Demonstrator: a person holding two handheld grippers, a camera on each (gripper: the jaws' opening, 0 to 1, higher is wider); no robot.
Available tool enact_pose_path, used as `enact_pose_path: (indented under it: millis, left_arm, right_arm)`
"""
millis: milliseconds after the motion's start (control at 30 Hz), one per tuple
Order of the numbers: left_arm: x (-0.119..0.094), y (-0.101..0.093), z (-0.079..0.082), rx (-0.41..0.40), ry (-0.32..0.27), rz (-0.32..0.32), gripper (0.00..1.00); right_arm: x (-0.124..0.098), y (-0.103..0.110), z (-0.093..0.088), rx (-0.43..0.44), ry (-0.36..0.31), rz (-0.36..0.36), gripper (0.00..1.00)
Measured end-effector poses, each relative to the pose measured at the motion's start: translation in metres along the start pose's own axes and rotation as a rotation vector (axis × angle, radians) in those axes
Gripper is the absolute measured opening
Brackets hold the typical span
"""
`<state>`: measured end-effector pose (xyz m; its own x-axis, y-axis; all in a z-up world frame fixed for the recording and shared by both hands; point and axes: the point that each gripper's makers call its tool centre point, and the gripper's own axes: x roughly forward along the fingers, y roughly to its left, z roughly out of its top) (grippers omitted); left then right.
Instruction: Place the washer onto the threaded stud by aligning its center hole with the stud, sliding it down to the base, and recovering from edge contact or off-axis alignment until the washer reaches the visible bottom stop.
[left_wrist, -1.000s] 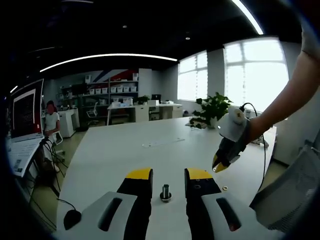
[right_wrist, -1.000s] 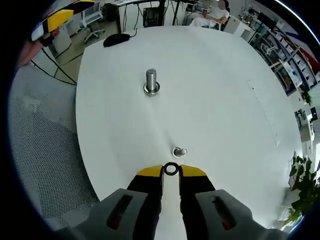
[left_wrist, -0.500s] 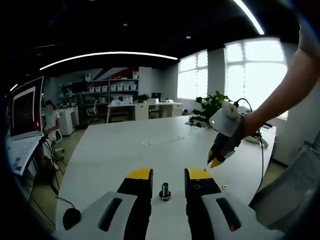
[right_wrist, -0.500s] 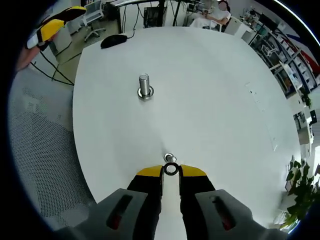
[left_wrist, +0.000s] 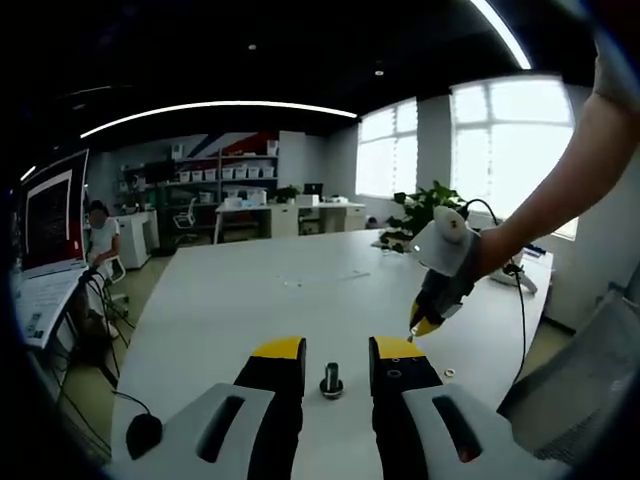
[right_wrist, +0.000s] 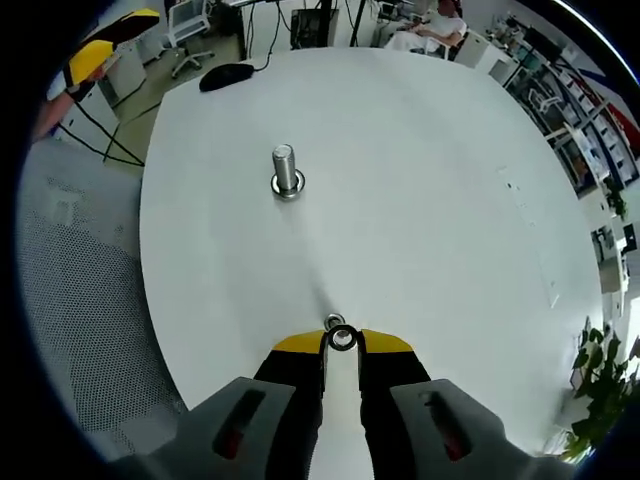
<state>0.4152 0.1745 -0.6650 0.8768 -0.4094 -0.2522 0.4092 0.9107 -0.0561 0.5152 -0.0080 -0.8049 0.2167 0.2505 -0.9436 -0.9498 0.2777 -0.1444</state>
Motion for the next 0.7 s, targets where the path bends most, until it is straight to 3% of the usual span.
enact_pose_path:
  millis: [700]
  left_arm:
    - [-0.0006, 0.0046, -0.0008, -0.001, 0.002, 0.018, 0.23]
  right_arm:
    - [0.0104, -0.0028, -0.0026, -0.013, 0.020, 0.016, 0.14]
